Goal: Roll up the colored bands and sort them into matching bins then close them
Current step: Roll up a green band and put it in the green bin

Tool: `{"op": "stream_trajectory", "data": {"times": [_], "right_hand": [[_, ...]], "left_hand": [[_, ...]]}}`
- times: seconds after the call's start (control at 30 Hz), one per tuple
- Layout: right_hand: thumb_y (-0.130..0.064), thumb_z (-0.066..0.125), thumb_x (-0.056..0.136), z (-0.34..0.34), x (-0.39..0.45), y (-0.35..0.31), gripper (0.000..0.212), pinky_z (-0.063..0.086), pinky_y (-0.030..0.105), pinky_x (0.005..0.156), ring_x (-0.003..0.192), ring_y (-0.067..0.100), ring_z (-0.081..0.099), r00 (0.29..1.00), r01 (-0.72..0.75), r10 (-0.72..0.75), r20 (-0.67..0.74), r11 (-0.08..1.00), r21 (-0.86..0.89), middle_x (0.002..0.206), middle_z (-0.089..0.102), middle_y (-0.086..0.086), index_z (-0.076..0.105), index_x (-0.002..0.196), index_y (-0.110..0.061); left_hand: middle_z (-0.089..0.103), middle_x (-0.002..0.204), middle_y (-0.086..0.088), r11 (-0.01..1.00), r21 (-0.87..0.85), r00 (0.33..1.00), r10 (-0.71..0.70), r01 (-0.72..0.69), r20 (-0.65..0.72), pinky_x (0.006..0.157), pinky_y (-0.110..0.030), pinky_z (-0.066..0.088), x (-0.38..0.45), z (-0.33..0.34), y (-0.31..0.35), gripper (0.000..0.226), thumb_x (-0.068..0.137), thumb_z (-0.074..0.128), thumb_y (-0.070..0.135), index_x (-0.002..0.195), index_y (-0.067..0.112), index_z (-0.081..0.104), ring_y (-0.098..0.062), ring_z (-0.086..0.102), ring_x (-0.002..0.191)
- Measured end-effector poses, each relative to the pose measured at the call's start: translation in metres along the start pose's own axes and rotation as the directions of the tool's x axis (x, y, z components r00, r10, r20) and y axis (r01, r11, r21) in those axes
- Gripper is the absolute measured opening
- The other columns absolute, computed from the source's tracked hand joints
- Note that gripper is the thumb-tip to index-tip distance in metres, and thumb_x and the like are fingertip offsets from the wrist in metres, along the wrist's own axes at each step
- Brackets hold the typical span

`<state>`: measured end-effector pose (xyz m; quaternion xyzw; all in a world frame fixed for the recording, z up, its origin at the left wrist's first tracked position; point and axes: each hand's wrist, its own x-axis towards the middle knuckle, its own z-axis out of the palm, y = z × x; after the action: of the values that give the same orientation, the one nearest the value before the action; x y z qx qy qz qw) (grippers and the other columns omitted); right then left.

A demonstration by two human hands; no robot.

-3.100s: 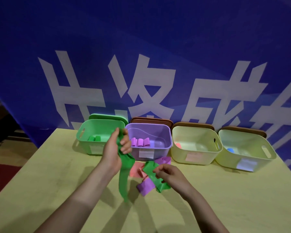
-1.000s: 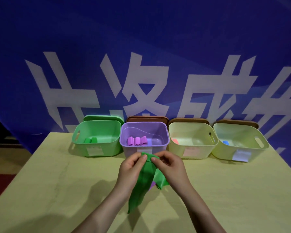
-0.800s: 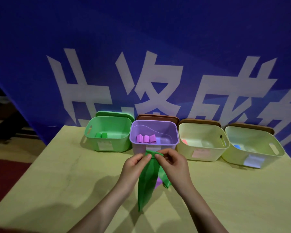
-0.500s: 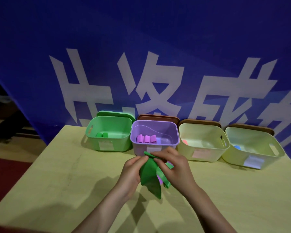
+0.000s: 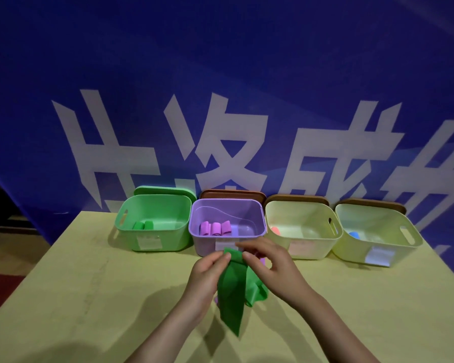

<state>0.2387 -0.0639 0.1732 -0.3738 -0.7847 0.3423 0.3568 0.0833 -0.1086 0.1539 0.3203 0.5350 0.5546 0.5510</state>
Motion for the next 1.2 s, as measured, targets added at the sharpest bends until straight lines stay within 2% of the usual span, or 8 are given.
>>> {"op": "stream_trajectory", "data": {"times": [0.17,0.4,0.57,0.73,0.83,0.93,1.1,1.2], "right_hand": [[-0.011,0.07,0.085,0.001,0.014,0.003,0.013,0.045,0.015,0.065,0.065,0.001,0.058,0.966,-0.256,0.26,0.009,0.944,0.21,0.073,0.064,-0.004,0.069,0.093,-0.021],[-0.011,0.07,0.085,-0.002,0.024,0.015,0.007,0.048,0.022,0.061,0.062,0.008,0.058,0.967,-0.249,0.253,-0.003,0.953,0.17,0.068,0.063,0.006,0.067,0.079,-0.009],[-0.012,0.069,0.085,0.001,0.024,0.015,0.025,0.036,0.015,0.054,0.055,0.004,0.045,0.983,-0.179,0.181,-0.024,0.983,0.048,0.059,0.05,-0.007,0.055,0.068,-0.023],[-0.012,0.07,0.084,0.005,0.023,0.018,0.028,0.033,0.014,0.052,0.056,0.006,0.045,0.994,-0.093,0.091,-0.059,0.995,-0.034,0.057,0.048,-0.009,0.053,0.067,-0.027],[-0.01,0.07,0.082,0.009,0.023,0.022,0.019,0.037,0.016,0.056,0.06,0.007,0.049,0.99,-0.077,0.075,-0.12,0.997,-0.007,0.063,0.054,-0.009,0.059,0.073,-0.023],[-0.015,0.068,0.081,0.013,0.023,0.026,0.009,0.04,0.018,0.059,0.065,0.009,0.051,0.978,-0.048,0.041,-0.204,0.998,-0.028,0.069,0.057,-0.008,0.063,0.078,-0.022],[-0.027,0.06,0.084,0.023,0.017,0.031,0.01,0.042,0.014,0.063,0.069,-0.003,0.05,0.974,0.118,-0.153,-0.169,0.972,-0.202,0.079,0.057,-0.013,0.067,0.089,-0.022],[-0.025,0.06,0.087,0.02,0.015,0.032,0.013,0.043,0.016,0.067,0.075,0.005,0.055,0.956,0.209,-0.255,-0.145,0.94,-0.27,0.084,0.06,-0.007,0.07,0.093,-0.018]], "left_hand": [[0.072,0.086,-0.015,0.975,0.179,0.991,0.132,-0.13,0.001,0.078,-0.04,0.05,0.012,0.004,0.004,0.019,0.095,0.055,0.014,0.088,0.015,0.073,-0.028,0.066,0.085],[0.07,0.082,-0.013,0.936,0.268,0.974,0.226,-0.227,0.033,0.066,-0.025,0.048,0.018,0.011,0.006,0.013,0.092,0.059,0.014,0.09,0.009,0.071,-0.013,0.063,0.072],[0.044,0.056,-0.01,0.899,0.314,0.942,0.334,-0.304,-0.044,0.053,-0.028,0.032,0.02,0.013,-0.004,0.033,0.089,0.063,0.023,0.071,-0.003,0.053,-0.013,0.042,0.055],[0.048,0.054,-0.001,0.976,0.153,0.983,0.166,-0.153,-0.077,0.049,-0.02,0.035,0.021,0.014,-0.003,0.024,0.091,0.059,0.008,0.069,-0.003,0.057,-0.012,0.044,0.054],[0.069,0.078,-0.013,0.995,0.083,0.996,0.056,-0.05,-0.064,0.069,-0.034,0.047,0.022,0.01,-0.003,0.02,0.09,0.062,0.02,0.081,0.006,0.072,-0.024,0.062,0.073],[0.073,0.09,-0.016,0.997,0.08,0.997,-0.01,0.016,-0.077,0.079,-0.036,0.049,0.019,0.005,-0.003,0.021,0.091,0.061,0.022,0.085,0.008,0.075,-0.023,0.067,0.083],[0.074,0.088,-0.011,0.997,0.05,0.994,-0.06,0.065,-0.093,0.08,-0.035,0.048,0.021,0.003,-0.002,0.021,0.095,0.054,0.014,0.088,0.011,0.073,-0.022,0.067,0.084],[0.072,0.084,-0.011,0.997,0.024,0.994,-0.074,0.077,-0.082,0.074,-0.033,0.047,0.022,0.005,-0.001,0.026,0.096,0.049,0.011,0.087,0.01,0.073,-0.019,0.065,0.078]]}}
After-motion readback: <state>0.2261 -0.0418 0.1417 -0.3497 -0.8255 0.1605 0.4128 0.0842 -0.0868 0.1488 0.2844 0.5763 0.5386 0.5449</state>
